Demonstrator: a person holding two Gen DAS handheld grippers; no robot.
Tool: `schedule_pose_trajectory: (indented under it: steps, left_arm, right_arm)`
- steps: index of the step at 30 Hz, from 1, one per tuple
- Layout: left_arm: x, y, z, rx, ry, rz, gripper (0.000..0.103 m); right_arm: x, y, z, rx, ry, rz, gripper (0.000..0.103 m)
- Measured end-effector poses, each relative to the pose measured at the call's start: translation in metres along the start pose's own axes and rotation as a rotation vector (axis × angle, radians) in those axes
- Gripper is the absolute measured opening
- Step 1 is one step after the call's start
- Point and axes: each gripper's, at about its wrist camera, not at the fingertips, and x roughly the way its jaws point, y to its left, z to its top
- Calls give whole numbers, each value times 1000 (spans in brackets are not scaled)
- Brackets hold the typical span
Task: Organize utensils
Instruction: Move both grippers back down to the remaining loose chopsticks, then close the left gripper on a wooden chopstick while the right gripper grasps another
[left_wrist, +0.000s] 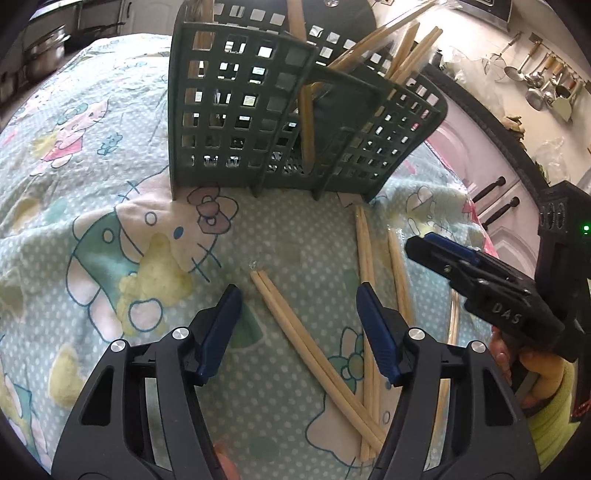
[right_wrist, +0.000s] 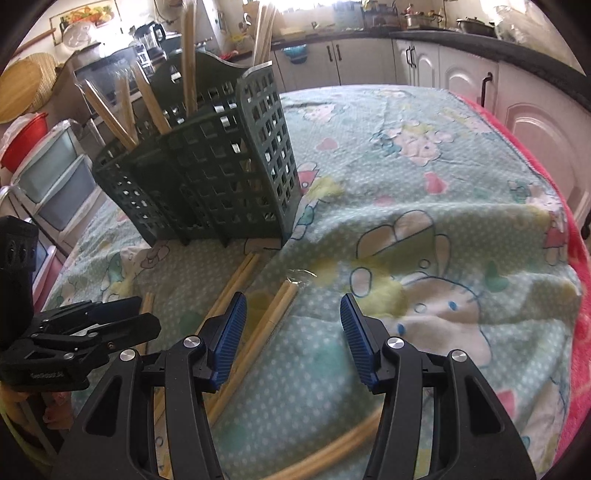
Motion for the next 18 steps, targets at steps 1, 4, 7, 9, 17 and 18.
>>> schedule_pose_trajectory:
  steps: [1, 4, 7, 9, 17, 18]
  left_arm:
    - [0, 2, 1, -3, 2, -2, 57]
    - [2, 6, 7, -22, 7, -11, 56]
    - [3, 8, 9, -36, 8, -11, 50]
    - [4, 10, 11, -42, 6, -7, 46]
    - [7, 13, 12, -30, -12, 49, 27]
    - [6, 13, 12, -27, -14, 57, 24]
  right_arm:
    - [3, 0, 2, -2, 5, 3, 51]
    - [16, -1, 7, 4, 29, 0, 47]
    - [22, -2, 10, 2, 28, -3, 46]
    - [24, -2, 12, 1, 28, -6, 45]
    - [28, 6, 10, -50, 26, -58, 36]
    - [28, 7, 9, -57, 26, -63, 34]
